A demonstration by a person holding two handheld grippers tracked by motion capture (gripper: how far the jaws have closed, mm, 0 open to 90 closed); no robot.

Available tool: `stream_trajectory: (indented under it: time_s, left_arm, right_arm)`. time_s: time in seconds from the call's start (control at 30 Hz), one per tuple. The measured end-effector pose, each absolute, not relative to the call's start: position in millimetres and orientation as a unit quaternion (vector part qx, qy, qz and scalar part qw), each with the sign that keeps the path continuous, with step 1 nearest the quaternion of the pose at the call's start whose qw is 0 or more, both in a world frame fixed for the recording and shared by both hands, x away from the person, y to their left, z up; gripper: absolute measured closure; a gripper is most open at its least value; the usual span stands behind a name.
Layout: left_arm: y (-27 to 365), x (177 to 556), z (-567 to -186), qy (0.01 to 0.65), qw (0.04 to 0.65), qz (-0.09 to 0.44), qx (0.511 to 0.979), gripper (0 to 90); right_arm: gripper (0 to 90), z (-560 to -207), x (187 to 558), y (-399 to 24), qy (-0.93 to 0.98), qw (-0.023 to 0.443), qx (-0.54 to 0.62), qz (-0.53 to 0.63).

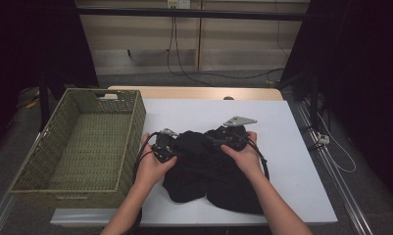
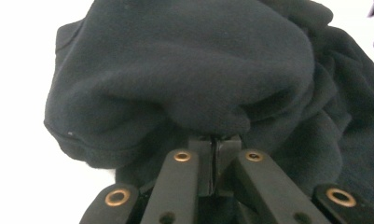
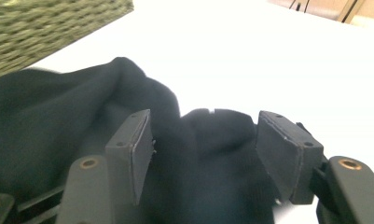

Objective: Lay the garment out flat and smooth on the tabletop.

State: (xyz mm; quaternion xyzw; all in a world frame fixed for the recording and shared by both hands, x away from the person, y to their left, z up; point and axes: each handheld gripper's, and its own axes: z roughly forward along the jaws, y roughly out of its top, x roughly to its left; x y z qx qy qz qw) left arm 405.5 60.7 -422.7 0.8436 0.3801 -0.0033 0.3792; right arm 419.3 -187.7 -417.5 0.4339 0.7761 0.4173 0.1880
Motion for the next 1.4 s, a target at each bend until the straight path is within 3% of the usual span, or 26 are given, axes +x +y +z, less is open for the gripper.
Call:
stream_trajectory:
  time_s: [0.2, 0.3, 0.37, 0.47, 0.6, 0.73, 0.9, 1.23, 1.4]
  left_arm:
    - [61.0, 403.2, -420.7, 0.371, 0.383, -0.011, 0.846, 89.0]
    - [61.7, 402.3, -417.5, 0.37, 0.387, -0.004, 0.844, 87.3]
    - [62.9, 402.0, -414.9, 0.366, 0.393, -0.003, 0.843, 83.5]
    - [65.4, 402.0, -410.2, 0.366, 0.402, 0.018, 0.839, 62.6]
    - [70.5, 400.4, -400.1, 0.368, 0.417, 0.04, 0.83, 34.2]
    - [75.5, 399.8, -392.1, 0.363, 0.431, 0.061, 0.824, 22.7]
    - [77.4, 400.6, -391.4, 0.361, 0.427, 0.074, 0.826, 17.4]
    - [78.6, 404.2, -396.2, 0.366, 0.42, 0.079, 0.827, 16.6]
    - [80.9, 407.0, -397.0, 0.361, 0.416, 0.083, 0.83, 16.1]
  right_arm:
    - [37.1, -438.2, 451.5, -162.4, 0.785, 0.157, 0.447, 0.399]
    - [42.2, -452.4, 454.4, -156.9, 0.8, 0.129, 0.454, 0.37]
    - [47.8, -456.2, 450.5, -157.2, 0.796, 0.135, 0.451, 0.38]
    - [62.4, -452.5, 443.1, -160.2, 0.796, 0.113, 0.45, 0.389]
    - [70.8, -451.8, 427.9, -166.8, 0.794, 0.106, 0.446, 0.399]
    - [74.1, -453.8, 401.7, -175.3, 0.79, 0.117, 0.44, 0.41]
    - [77.2, -454.1, 376.1, -181.0, 0.794, 0.118, 0.432, 0.41]
    - [75.8, -448.3, 342.8, -181.7, 0.814, 0.108, 0.409, 0.399]
    - [51.6, -432.0, 349.4, -187.3, 0.799, 0.128, 0.411, 0.421]
